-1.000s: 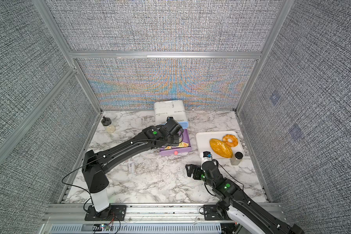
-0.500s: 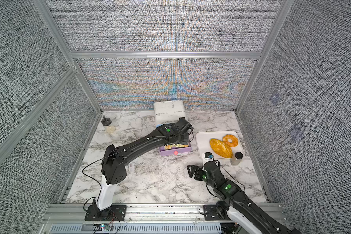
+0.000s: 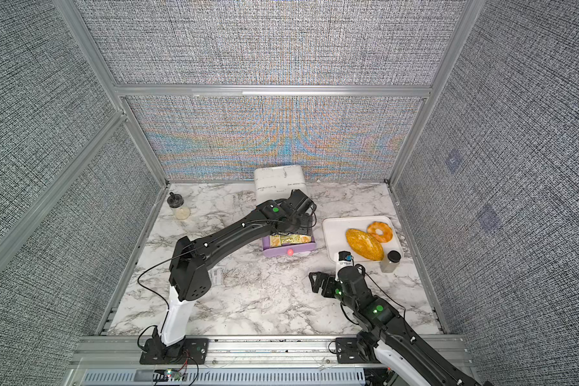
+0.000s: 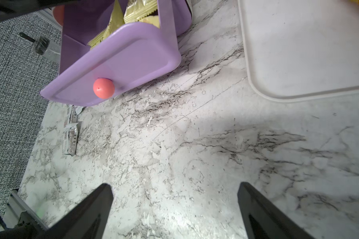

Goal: Place the cookies into the drawer by color
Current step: Place the cookie in the drawer, then close the drawer in the storage box.

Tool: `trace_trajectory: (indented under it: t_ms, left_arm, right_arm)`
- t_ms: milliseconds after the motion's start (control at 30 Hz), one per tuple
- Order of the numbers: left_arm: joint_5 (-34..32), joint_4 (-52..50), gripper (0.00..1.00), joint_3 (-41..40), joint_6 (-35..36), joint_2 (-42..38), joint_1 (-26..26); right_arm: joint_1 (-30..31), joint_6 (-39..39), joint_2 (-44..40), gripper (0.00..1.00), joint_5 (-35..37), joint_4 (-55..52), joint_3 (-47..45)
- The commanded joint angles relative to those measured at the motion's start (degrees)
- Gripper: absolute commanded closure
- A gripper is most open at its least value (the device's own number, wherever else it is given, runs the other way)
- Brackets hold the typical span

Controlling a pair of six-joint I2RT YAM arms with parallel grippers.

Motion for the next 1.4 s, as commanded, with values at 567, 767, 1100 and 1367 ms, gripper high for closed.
trace_trajectory:
  t_ms: [567,767,1100,1367]
  left_arm:
    - [7.7,-2.1,0.01,-2.9,8.3,-17.3,10.7]
    - [16.8,-6.7,0.01,4.1,12.1,-13.7,17.9]
    - [38.2,2.4,0.09,4.3,10.5,-6.1,28.5]
    - [43.4,4.7,0.13,2.1,10.9,-1.9,31.8]
  right_arm:
    - [-0.5,-5.2,6.2,0.01,-3.7,6.2,2.8]
    - [-0.5,-5.0,7.1,0.01,-7.5,18.1,-2.5]
    - [-0.4,-4.6,17.4,0.19,-11.3,26.4,-2.1]
    - [-0.3,-5.8,21.5,0.44,-10.9,32.8,-1.3]
